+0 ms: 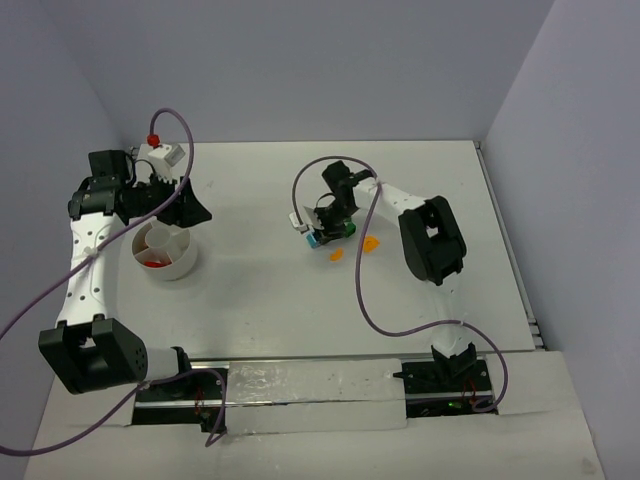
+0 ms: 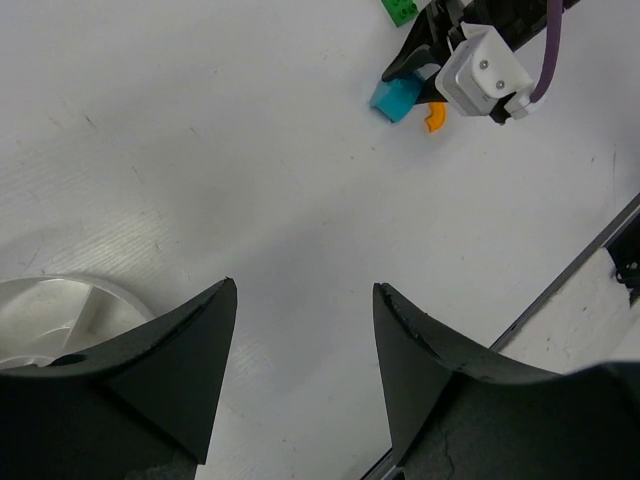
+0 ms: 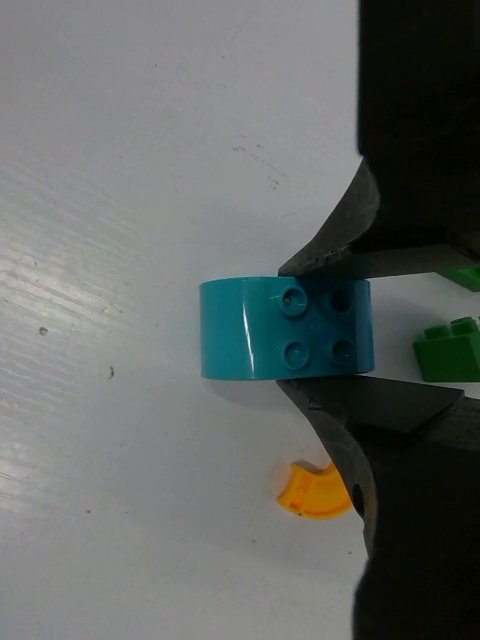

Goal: Sort the legos into containers by color

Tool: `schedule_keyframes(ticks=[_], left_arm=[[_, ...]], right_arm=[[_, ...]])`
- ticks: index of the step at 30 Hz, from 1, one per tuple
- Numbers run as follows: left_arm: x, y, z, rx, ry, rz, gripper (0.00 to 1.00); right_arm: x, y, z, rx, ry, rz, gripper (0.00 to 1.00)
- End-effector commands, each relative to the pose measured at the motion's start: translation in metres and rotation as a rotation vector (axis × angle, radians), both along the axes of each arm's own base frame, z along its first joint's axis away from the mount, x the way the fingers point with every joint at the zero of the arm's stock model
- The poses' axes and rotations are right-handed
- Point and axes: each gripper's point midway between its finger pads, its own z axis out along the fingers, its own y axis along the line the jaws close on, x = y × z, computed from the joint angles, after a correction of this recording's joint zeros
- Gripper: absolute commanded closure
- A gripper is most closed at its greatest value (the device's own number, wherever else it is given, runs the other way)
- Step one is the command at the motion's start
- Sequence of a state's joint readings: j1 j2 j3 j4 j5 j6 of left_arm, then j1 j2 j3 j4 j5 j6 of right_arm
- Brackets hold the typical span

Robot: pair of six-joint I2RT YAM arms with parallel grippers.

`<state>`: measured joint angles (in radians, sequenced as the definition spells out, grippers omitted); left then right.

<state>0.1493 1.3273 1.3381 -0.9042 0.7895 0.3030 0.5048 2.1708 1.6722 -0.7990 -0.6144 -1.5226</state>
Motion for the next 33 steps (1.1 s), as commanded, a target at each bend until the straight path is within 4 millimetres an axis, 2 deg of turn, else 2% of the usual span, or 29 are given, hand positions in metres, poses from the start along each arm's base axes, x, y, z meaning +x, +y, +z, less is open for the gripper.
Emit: schedule_keyframes(ticks=[1,3,5,6,7,8,9,11,12,16,22,33], left_arm=[[0.009,-0.005,0.022,-0.073,-0.040,0.048,0.32],[0.012,-0.006,0.031,-0.129,-0.024,0.075,0.29],[0.014,-0.009,0.041,-0.206,-0.002,0.077,0.20],[0.014,-0.009,0.041,-0.207,-0.002,0.077,0.20],[0.018,-0.008,0.046,-0.265,0.028,0.110,0.17],[0.016,-0.011,0.050,-0.338,0.070,0.115,0.13],[0.016,-0.014,0.053,-0.378,0.069,0.096,0.10],[0.016,-0.017,0.054,-0.439,0.113,0.113,0.09],[0.016,-0.019,0.051,-0.478,0.145,0.115,0.04],[0.022,-0.023,0.054,-0.549,0.179,0.108,0.01],[0.039,-0.018,0.059,-0.533,0.163,0.139,0.01],[0.045,-0.030,0.061,-0.494,0.147,0.120,0.01]], right_arm=[[0.012,0.034,0.053,0.154,-0.035,-0.049,1.00],[0.018,0.050,0.082,0.251,-0.018,-0.098,1.00],[0.030,0.069,0.121,0.373,0.000,-0.187,1.00],[0.031,0.069,0.123,0.377,-0.003,-0.189,1.00],[0.042,0.081,0.147,0.468,0.011,-0.262,1.00],[0.043,0.088,0.167,0.529,0.013,-0.294,1.00],[0.046,0.099,0.197,0.626,0.017,-0.335,1.00],[0.047,0.113,0.232,0.746,0.020,-0.372,1.00],[0.046,0.120,0.248,0.796,0.006,-0.389,1.00],[0.034,0.145,0.284,0.905,0.009,-0.400,1.00],[0.012,0.172,0.306,0.963,0.035,-0.367,1.00],[-0.009,0.193,0.307,0.940,0.007,-0.334,1.00]])
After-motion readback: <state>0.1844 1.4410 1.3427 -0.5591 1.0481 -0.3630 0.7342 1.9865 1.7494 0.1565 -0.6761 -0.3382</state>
